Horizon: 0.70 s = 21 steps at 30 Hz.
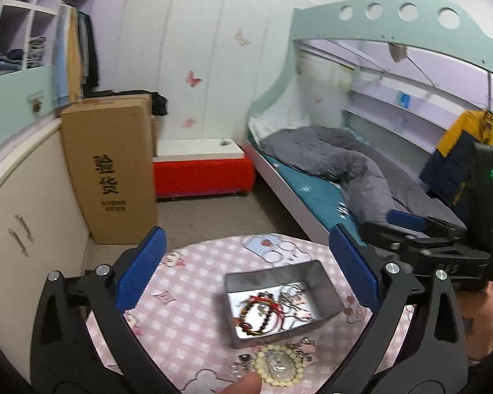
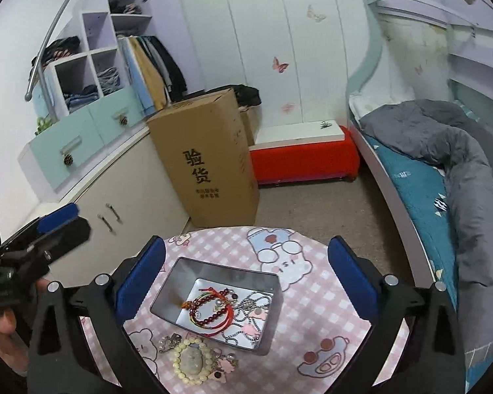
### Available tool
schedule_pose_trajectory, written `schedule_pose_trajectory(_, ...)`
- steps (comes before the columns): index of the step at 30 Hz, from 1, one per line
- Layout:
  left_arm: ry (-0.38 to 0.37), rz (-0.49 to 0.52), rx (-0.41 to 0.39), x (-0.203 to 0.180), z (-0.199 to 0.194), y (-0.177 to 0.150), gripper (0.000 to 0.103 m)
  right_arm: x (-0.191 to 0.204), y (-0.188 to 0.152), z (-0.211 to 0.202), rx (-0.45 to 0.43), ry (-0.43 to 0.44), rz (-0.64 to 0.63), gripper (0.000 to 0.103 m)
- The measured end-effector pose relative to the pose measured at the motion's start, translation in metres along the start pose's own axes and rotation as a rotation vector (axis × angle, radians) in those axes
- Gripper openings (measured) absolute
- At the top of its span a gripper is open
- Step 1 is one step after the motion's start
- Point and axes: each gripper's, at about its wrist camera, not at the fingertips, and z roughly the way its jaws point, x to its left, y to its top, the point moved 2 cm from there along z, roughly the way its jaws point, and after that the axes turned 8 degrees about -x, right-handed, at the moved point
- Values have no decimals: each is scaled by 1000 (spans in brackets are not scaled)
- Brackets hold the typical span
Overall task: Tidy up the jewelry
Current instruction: 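Carry both items into the grey box while both tools open to release, then move both tools back to the remaining jewelry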
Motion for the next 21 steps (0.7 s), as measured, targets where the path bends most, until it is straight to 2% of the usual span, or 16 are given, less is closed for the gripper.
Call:
schedule_pose_trajectory(8,54,-7,-48,13,-32,-1,97,-8,5,-23,-51,-41,24,95)
schedule_pose_trajectory(21,100,-6,-84,19,-66,-6,97,3,7,-47,-89,-34,4,95)
